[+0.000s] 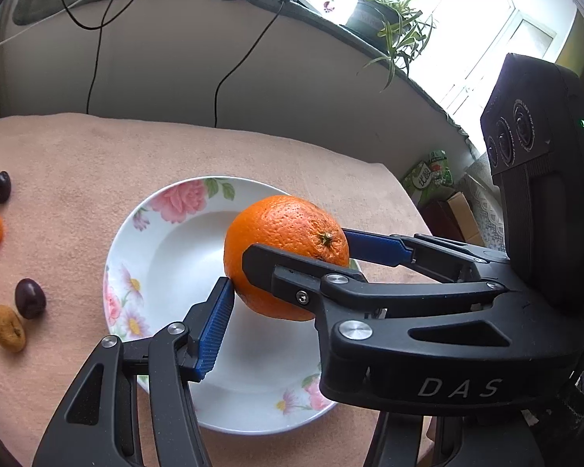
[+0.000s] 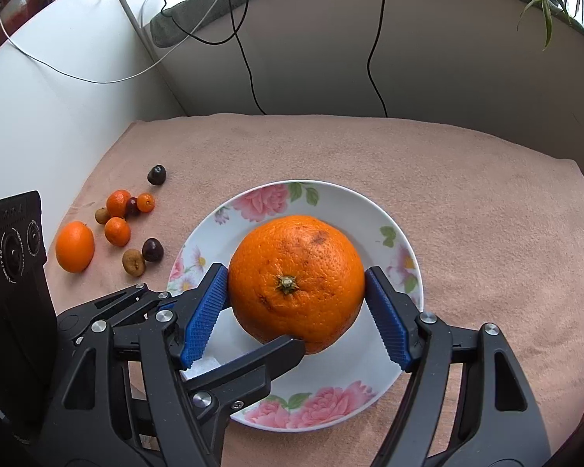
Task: Organize fruits
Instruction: 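Carry the orange over the white floral plate and lower it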
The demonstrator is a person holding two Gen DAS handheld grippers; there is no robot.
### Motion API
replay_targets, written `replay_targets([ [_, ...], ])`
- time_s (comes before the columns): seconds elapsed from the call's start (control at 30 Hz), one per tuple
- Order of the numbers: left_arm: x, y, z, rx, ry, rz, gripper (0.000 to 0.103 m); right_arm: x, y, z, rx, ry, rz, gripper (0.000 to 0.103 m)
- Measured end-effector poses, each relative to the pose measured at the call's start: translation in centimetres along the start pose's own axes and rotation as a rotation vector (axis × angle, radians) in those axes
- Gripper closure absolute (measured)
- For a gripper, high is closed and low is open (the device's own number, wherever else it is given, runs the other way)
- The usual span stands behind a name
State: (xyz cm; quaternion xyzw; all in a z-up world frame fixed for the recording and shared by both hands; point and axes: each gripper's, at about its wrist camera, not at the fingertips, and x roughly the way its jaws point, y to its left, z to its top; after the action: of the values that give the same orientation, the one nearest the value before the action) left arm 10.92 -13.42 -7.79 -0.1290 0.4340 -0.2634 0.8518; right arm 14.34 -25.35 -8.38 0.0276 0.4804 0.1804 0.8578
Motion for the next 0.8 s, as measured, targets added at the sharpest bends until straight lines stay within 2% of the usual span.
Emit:
replay_targets([
  [0.43,1.6,0.0,0.1,0.008,0.030,0.023,0.047,1.3,-0.6,0.0,0.013,0.020,-0.020,0.028],
  [0.8,1.6,-0.9,0.4,0.059,0.019,0.042,0.047,1.2,-0.3,0.0,0.004,0.012,-0.050,0.028],
])
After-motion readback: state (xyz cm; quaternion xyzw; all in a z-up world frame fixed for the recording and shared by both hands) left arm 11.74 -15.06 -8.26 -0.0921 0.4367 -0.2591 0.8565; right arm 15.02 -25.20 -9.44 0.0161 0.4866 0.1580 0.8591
